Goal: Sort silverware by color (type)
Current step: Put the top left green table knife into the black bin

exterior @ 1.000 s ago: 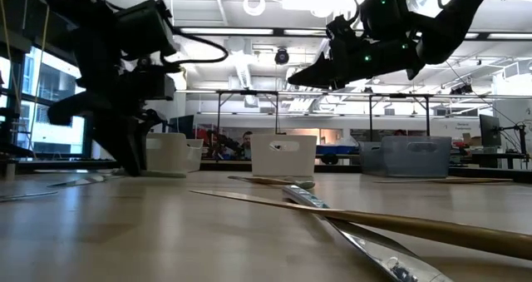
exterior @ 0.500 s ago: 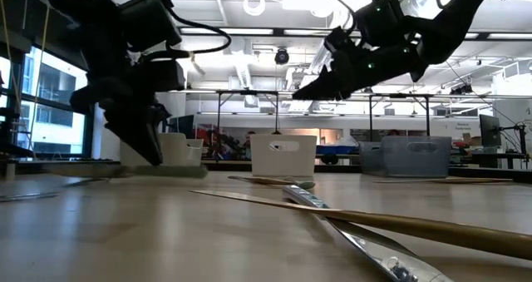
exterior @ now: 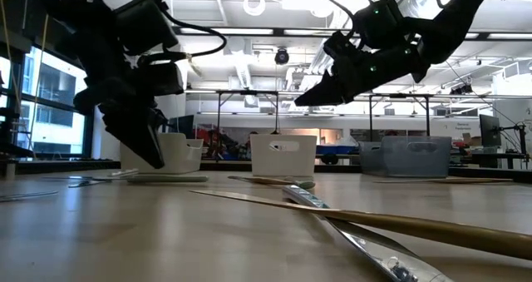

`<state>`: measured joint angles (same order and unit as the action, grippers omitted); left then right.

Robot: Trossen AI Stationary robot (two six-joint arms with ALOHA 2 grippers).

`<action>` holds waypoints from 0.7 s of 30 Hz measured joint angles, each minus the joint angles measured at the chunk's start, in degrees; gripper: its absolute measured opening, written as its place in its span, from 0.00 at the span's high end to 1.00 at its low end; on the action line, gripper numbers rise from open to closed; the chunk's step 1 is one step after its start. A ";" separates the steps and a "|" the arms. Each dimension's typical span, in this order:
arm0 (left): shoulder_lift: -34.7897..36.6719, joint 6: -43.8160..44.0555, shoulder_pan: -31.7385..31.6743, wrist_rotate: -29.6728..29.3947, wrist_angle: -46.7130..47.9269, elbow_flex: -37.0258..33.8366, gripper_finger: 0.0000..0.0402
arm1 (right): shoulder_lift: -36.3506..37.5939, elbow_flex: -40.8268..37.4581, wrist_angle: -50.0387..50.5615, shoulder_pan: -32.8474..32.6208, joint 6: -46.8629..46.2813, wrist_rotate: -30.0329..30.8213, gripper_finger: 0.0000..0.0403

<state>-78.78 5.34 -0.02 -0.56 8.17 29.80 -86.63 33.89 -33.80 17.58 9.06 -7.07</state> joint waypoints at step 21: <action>0.08 0.57 3.14 0.24 5.50 0.60 0.68 | 0.00 0.00 0.13 0.00 0.00 0.00 0.95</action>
<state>-78.70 5.91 3.11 -0.32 13.67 30.40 -86.63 33.89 -33.67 17.58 9.06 -7.07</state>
